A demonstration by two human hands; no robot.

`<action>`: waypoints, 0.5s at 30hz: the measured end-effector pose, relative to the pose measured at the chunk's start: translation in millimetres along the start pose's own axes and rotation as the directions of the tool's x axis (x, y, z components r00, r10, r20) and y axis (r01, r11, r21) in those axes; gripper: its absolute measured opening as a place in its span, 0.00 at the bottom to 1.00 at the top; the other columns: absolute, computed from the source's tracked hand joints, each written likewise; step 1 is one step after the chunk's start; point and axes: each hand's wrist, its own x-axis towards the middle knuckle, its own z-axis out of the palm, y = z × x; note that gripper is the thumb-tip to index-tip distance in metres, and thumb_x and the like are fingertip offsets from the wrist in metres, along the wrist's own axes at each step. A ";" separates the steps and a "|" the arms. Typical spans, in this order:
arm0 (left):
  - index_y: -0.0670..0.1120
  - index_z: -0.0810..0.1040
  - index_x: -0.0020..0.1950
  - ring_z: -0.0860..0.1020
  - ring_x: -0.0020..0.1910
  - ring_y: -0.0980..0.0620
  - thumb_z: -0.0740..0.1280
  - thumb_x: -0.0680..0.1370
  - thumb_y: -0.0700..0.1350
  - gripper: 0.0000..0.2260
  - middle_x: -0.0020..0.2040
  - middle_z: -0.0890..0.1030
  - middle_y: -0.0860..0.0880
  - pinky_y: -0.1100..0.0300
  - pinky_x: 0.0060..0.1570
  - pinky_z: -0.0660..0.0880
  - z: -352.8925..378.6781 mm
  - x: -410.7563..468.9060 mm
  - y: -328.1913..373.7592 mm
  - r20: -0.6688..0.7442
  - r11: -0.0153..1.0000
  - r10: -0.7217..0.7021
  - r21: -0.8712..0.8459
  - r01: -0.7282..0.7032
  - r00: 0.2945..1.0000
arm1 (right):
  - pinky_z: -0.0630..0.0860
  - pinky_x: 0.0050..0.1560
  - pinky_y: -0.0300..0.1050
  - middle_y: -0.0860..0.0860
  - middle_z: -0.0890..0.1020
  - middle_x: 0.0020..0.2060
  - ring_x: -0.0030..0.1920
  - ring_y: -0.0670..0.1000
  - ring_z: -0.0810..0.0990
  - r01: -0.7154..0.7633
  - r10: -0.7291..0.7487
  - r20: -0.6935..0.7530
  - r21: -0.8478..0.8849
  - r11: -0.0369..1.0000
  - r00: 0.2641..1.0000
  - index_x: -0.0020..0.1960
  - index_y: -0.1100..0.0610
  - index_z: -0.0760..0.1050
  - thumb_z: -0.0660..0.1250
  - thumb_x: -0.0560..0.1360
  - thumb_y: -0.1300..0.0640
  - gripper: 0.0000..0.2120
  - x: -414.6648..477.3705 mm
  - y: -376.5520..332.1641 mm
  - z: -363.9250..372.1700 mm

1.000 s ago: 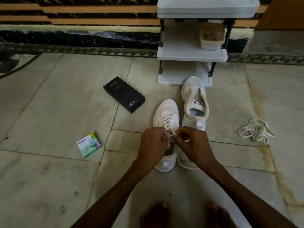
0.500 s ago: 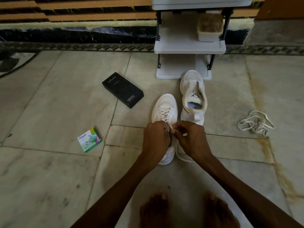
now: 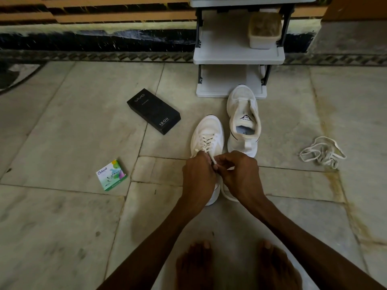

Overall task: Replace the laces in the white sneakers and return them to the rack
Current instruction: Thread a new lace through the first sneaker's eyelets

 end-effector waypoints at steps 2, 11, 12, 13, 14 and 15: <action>0.42 0.70 0.69 0.71 0.67 0.46 0.65 0.80 0.47 0.20 0.68 0.74 0.42 0.56 0.67 0.64 2.8 1.5 5.4 0.061 0.995 -0.089 0.042 0.087 0.994 | 0.69 0.46 0.24 0.52 0.85 0.45 0.42 0.43 0.79 -0.006 0.006 0.003 -0.005 1.000 1.000 0.51 0.57 0.84 0.75 0.71 0.58 0.09 0.1 -0.7 -0.7; 0.41 0.56 0.77 0.60 0.75 0.46 0.62 0.81 0.47 0.27 0.76 0.62 0.43 0.58 0.72 0.52 10.7 6.9 8.2 0.087 0.982 -0.185 -0.028 0.188 0.979 | 0.65 0.46 0.21 0.51 0.85 0.42 0.39 0.44 0.80 -0.018 0.020 0.045 -0.050 0.999 0.999 0.53 0.56 0.82 0.75 0.70 0.61 0.12 1.2 -8.7 -4.6; 0.39 0.55 0.76 0.60 0.75 0.44 0.62 0.81 0.45 0.27 0.76 0.61 0.41 0.57 0.73 0.52 10.4 4.6 8.6 0.064 0.981 -0.185 -0.054 0.189 0.981 | 0.65 0.43 0.19 0.50 0.84 0.41 0.37 0.41 0.78 -0.026 0.029 0.066 -0.044 0.999 0.997 0.53 0.56 0.82 0.75 0.70 0.62 0.12 1.3 -9.3 -6.0; 0.38 0.57 0.76 0.62 0.74 0.43 0.62 0.81 0.44 0.26 0.75 0.63 0.39 0.56 0.73 0.54 9.8 2.5 8.6 0.014 0.982 -0.171 -0.082 0.171 0.985 | 0.66 0.41 0.18 0.48 0.83 0.39 0.35 0.39 0.76 -0.031 0.034 0.087 -0.040 0.999 0.996 0.53 0.56 0.82 0.75 0.70 0.63 0.12 2.2 -9.5 -7.5; 0.38 0.61 0.74 0.67 0.71 0.42 0.64 0.80 0.45 0.25 0.72 0.67 0.38 0.53 0.71 0.61 8.7 -0.9 8.1 -0.037 0.986 -0.142 -0.093 0.138 0.989 | 0.66 0.40 0.17 0.46 0.81 0.37 0.33 0.37 0.75 -0.031 0.035 0.106 -0.039 0.999 0.994 0.52 0.56 0.82 0.75 0.69 0.64 0.12 3.8 -9.0 -8.5; 0.40 0.64 0.70 0.73 0.67 0.42 0.66 0.79 0.46 0.23 0.69 0.72 0.38 0.52 0.68 0.69 6.9 -4.1 7.0 -0.087 0.988 -0.113 -0.118 0.102 0.990 | 0.67 0.39 0.18 0.44 0.80 0.35 0.32 0.35 0.74 -0.031 0.036 0.120 -0.042 0.999 0.992 0.51 0.56 0.82 0.76 0.69 0.64 0.12 6.1 -8.8 -9.3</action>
